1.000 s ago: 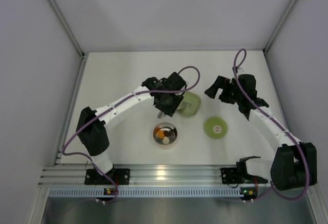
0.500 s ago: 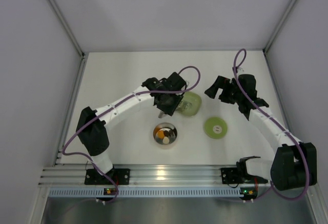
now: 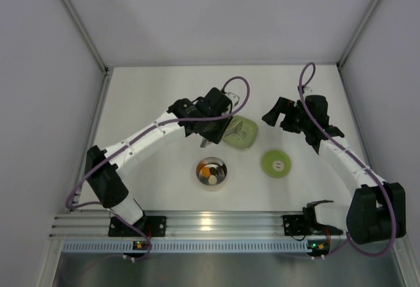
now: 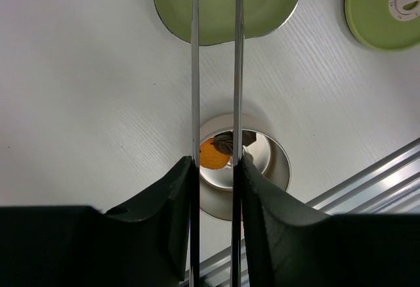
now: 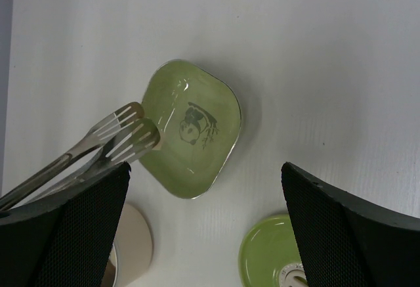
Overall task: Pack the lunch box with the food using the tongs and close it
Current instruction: Pick up the fake food from the plate, then place the fake food in the packing box.
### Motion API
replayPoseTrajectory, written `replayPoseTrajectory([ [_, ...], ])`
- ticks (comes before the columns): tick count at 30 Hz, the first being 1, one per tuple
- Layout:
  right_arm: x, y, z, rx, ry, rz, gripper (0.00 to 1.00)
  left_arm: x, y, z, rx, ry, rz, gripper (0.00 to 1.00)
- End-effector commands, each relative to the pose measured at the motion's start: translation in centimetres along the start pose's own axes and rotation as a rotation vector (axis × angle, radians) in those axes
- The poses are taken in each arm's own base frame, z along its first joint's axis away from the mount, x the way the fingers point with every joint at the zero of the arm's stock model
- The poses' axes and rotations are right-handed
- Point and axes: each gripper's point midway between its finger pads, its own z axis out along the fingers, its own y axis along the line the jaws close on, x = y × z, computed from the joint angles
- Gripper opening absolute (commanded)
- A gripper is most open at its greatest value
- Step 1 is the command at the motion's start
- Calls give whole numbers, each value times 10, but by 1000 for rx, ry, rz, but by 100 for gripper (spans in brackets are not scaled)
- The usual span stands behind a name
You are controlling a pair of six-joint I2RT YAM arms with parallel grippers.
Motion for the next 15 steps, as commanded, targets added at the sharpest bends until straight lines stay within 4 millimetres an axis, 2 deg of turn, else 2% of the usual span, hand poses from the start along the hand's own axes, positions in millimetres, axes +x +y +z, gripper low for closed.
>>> replayPoseTrajectory([
  [1,-13,14,-2,-37,-43,-44,96,-11,0,-34,17,-86,-13,30],
  [4,-13,14,-1,-37,-42,-44,96,1,1,-53,38,-73,-25,31],
  [9,-14,14,3,-38,-36,-36,96,35,5,-83,65,-36,-42,32],
  [15,-17,17,6,-49,-35,-27,96,74,8,-102,93,4,-87,32],
])
